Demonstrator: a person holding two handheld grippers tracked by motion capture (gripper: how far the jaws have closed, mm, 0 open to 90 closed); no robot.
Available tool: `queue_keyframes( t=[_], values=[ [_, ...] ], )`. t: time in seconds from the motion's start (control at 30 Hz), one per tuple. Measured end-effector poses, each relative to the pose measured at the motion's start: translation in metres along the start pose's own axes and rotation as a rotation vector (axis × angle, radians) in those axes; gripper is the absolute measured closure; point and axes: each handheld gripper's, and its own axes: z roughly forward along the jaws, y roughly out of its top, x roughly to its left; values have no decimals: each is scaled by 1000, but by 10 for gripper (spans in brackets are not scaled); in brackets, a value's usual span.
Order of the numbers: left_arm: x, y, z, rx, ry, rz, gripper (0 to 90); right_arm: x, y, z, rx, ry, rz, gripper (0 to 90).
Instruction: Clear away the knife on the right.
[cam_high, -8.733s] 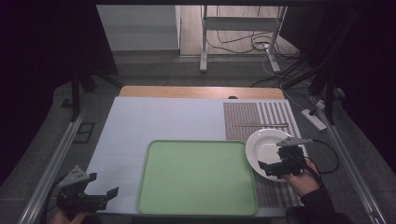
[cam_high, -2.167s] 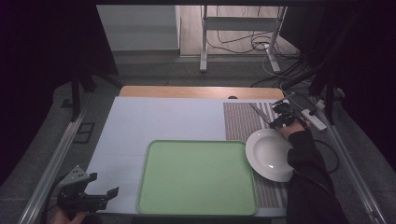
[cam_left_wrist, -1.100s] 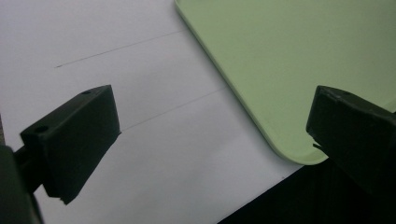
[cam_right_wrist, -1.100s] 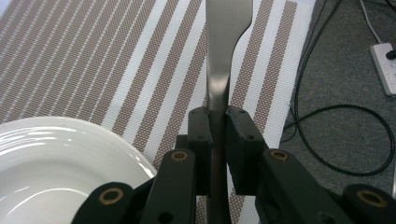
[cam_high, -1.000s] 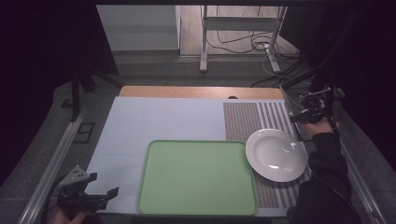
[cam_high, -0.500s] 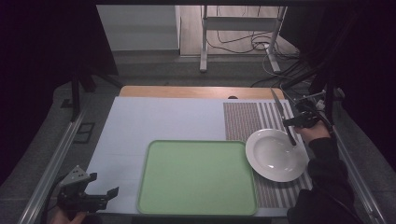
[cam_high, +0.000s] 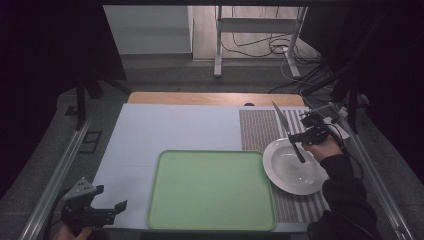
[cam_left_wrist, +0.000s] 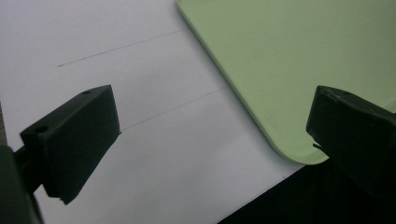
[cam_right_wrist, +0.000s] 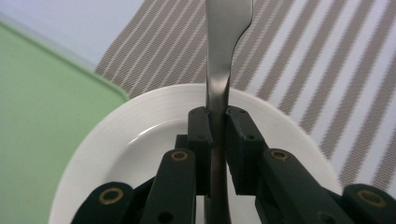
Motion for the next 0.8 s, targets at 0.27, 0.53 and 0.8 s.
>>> queue_keyframes(
  t=[0.27, 0.53, 0.8],
  values=[
    [0, 0, 0, -2, 0, 0, 24, 28, -4, 3, 14, 38, -60, 810],
    [0, 0, 0, -1, 1, 0, 24, 55, -6, 5, 25, 98, -105, 810],
    [0, 0, 0, 0, 1, 0, 24, 79, -10, 10, 56, 132, -140, 810]
  ],
)
